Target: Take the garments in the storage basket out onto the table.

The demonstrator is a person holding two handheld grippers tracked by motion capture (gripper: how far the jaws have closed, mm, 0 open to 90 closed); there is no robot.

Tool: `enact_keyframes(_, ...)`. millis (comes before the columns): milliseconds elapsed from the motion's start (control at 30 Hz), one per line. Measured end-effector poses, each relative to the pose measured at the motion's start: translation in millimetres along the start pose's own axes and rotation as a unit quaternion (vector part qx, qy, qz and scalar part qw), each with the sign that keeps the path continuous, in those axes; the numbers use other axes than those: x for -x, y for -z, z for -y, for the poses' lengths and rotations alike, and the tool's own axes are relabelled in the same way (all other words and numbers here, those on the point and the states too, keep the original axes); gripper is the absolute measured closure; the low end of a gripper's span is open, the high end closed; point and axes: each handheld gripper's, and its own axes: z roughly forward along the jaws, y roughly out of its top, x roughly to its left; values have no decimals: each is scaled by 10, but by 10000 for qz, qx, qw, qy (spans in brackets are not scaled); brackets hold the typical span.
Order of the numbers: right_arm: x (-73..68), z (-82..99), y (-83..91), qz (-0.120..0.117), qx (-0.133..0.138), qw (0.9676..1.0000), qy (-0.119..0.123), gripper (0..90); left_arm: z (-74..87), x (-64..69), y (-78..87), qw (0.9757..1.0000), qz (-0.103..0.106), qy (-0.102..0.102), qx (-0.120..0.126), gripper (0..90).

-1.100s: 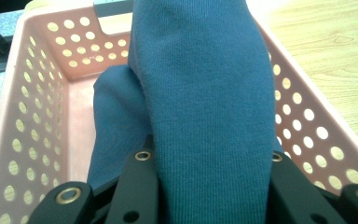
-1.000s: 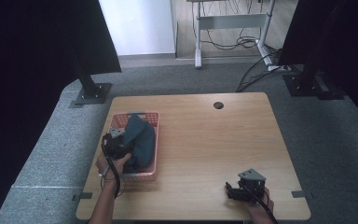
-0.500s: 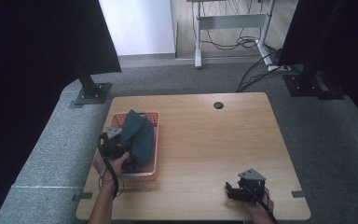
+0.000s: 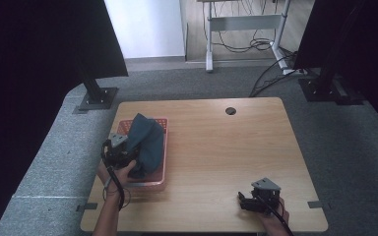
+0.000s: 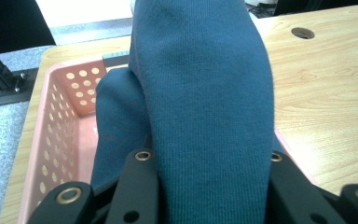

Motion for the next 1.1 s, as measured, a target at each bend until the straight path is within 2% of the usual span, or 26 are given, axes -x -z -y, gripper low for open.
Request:
enact_keyframes(633,0,0,0,1,-2,10000,-6,81,-2,-40,69,9999,3,69,92,709)
enact_keyframes(900,-1,0,0,6,1,10000,0,81,-47,9,146,9998,-3,-30,209,709)
enact_keyframes(1100,0,0,0,4,0,10000,-4,81,-80,26,187,9996,24,-30,294,709)
